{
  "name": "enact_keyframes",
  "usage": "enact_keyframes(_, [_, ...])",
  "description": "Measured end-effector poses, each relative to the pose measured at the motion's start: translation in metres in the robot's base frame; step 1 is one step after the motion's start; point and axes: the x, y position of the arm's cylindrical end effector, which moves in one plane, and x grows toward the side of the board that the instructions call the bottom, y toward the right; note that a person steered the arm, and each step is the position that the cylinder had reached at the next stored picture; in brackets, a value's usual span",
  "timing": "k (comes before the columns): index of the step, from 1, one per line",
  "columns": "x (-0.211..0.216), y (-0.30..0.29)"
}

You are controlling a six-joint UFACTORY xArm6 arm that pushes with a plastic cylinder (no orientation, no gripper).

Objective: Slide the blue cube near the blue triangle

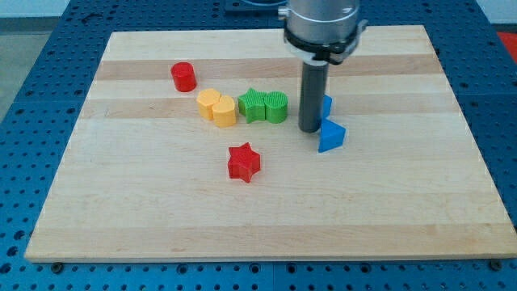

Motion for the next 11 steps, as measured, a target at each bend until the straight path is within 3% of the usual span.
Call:
enact_keyframes(2, [0.000, 0.034])
enact_keyframes(4, [-0.030, 0.076])
enact_keyframes(9, [-0.070, 0.025])
enact_keyframes(11, [-0.041, 0.022])
